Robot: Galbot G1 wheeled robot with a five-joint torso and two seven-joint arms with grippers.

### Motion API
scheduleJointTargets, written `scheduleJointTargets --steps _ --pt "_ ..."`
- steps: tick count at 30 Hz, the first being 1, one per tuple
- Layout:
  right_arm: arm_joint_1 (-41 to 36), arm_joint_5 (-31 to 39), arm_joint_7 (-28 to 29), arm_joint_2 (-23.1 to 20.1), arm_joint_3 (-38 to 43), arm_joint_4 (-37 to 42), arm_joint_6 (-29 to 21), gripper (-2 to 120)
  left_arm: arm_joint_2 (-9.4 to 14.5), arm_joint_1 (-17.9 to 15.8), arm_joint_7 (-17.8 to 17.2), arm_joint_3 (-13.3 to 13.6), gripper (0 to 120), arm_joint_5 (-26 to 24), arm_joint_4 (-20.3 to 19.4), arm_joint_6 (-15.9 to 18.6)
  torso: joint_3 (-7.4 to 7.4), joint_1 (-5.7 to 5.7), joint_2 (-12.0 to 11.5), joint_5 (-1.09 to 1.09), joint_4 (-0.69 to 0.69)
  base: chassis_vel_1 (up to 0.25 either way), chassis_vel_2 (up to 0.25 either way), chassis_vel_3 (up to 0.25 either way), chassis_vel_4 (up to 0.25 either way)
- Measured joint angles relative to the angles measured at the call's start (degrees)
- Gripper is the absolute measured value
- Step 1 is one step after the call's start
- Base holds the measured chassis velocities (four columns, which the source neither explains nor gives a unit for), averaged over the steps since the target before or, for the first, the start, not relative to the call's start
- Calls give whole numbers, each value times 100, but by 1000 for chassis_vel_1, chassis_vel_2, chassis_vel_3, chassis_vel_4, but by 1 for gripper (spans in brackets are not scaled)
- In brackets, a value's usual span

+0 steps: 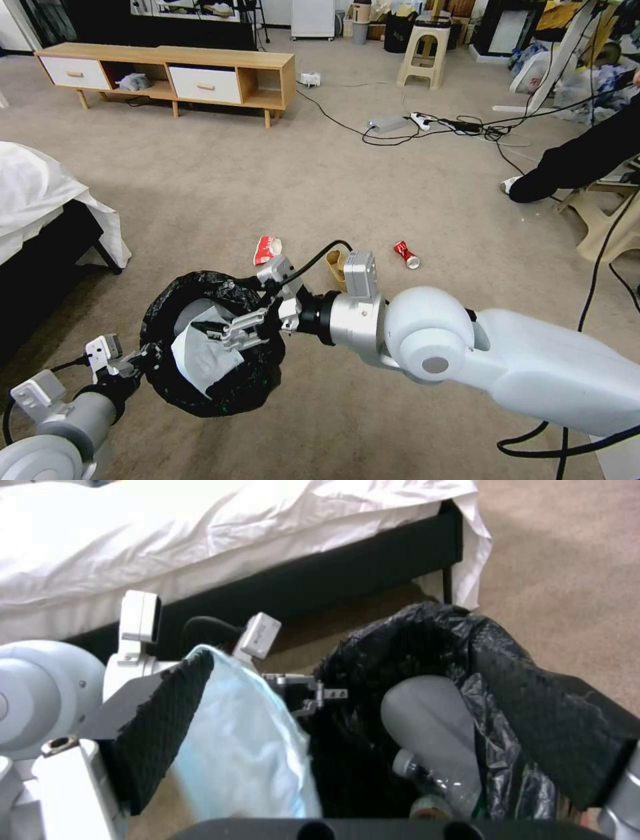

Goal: Pick up the trash bin, then pick up the garbage from the floor and place it into the trash bin.

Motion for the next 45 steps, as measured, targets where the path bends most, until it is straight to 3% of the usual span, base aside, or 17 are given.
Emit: scheduleJointTargets --steps 9,14,20,24,28,29,33,45 --pt "-91 -71 39 -18 3 -36 66 100 25 13 4 -17 1 -21 0 -3 0 0 0 0 1 0 0 0 0" --pt "-248 -295 43 -348 -273 64 -144 100 53 -29 -2 -14 1 -100 20 -7 0 0 0 0 -3 0 0 0 0" --pt "-161 -107 217 -157 -29 -87 -33 100 100 -38 -1 -36 1 -132 40 -8 0 0 0 0 4 0 0 0 0" --pt "-197 -314 207 -112 -34 -137 78 100 92 -56 -5 -19 1 -158 20 -11 0 0 0 0 -2 0 0 0 0" --pt "-198 -246 352 -61 66 -227 101 100 94 -26 4 -25 1 -164 9 -12 0 0 0 2 1 0 0 0 0" --pt "-158 -226 314 -126 2 -214 51 100 98 -16 12 -25 1 -153 10 -12 1 0 0 -1 5 0 0 0 0" --pt "-364 -257 254 -300 -209 66 -82 100 76 -57 1 -27 1 -169 10 -20 -1 0 0 2 -3 0 0 0 0" --pt "-389 -342 290 -86 135 -363 17 100 43 50 19 35 1 -128 -34 14 0 0 0 0 1 0 0 0 0"
